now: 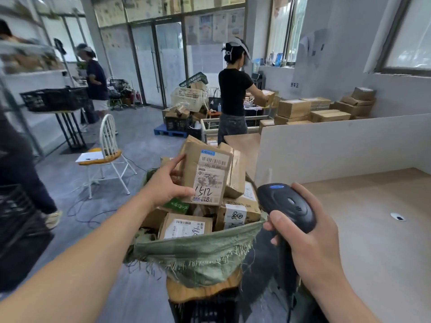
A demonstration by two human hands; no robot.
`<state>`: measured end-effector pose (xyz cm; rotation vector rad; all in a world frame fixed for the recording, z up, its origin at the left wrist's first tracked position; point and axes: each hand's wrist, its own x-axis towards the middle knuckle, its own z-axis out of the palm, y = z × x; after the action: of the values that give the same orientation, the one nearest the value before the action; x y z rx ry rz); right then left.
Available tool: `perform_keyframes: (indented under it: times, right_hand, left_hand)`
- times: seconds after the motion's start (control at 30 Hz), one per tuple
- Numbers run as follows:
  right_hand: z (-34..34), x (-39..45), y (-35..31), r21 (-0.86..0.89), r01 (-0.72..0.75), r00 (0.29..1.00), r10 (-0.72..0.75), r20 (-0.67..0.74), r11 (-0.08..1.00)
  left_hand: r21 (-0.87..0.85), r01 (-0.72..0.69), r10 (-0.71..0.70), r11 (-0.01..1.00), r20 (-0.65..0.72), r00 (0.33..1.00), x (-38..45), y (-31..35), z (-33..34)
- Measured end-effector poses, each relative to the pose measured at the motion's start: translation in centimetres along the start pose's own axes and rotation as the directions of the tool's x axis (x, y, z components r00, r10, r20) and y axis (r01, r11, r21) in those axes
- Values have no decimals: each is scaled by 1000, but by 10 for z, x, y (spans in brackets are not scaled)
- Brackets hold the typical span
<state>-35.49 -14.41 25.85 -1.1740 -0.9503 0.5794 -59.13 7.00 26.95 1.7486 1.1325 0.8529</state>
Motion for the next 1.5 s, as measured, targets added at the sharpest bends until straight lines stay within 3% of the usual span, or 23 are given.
perform_keyframes:
  times: [0.27,0.47,0.8,0.93,1.13,1.27,1.43,1.5]
  right_hand:
    - [6,4,18,64,-98,985,88,150,993]
    - [17,13,31,107,-128,956,94,278,986]
    - [93,38,39,105,-147,931,102,350,983]
    - [144,53,51,81,-129,943,97,319,988]
    - [207,76,66,49,-124,970,110,216,991]
    - [223,85,73,29,-140,973,133,186,990]
    - [223,95,78,13,-160,981,158,112,987]
    - [223,99,77,-8,-145,986,145,83,989]
  left_hand:
    - [-166,114,-145,980,-187,972,-47,-38,-33]
    - [-308,137,-269,942,-441,856,-79,-57,-53]
    - [-359,138,-337,923,-582,740,-28,-96,-114]
    - [-431,188,-419,883,-540,730,27,-127,-146]
    - [-470,303,-499,829,-377,781,110,-162,-164]
    - [-455,312,-479,834,-320,817,167,-163,-161]
    - [-438,346,-497,830,-297,815,236,-153,-157]
    - [-419,360,-502,833,-300,811,280,-180,-159]
